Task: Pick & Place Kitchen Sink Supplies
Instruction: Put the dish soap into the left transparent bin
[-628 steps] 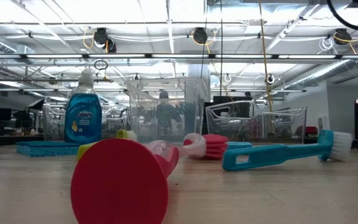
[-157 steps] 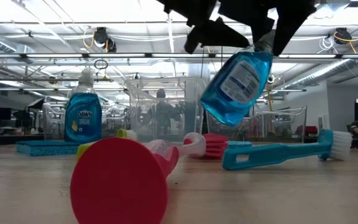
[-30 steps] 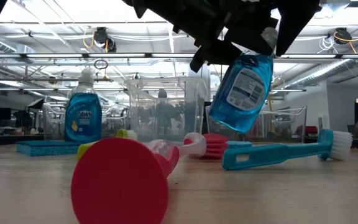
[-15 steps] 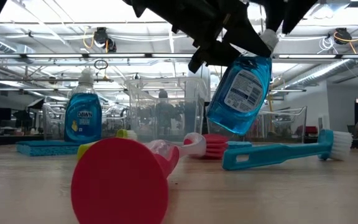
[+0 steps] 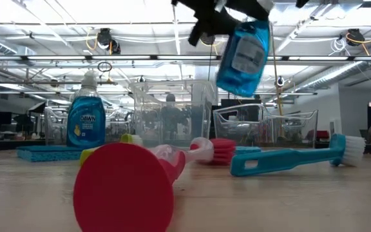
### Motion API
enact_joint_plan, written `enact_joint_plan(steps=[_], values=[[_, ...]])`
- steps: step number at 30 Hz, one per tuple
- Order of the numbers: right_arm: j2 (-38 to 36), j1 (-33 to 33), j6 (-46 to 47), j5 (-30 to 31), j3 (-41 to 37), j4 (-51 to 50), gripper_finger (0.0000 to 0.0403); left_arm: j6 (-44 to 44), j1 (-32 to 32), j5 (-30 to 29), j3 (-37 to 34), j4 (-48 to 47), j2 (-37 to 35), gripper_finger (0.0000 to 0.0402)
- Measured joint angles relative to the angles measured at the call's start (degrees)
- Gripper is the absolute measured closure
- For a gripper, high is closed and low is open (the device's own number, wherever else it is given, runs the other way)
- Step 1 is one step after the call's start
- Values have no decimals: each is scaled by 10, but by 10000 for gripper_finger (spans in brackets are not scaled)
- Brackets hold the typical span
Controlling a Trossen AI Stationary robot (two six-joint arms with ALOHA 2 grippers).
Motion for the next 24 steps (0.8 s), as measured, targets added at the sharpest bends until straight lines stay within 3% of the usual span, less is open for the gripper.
enact_joint_plan(steps=[9,18,24], values=[[-109,0,36,2,-20,43,220,-10,17,-82,2,34,-45,244],[-196,0,36,-3,-134,143,220,14,50,-186,7,-10,-123,244],[-222,1,38,-46,-205,211,220,39,75,-285,6,-70,-170,244]])
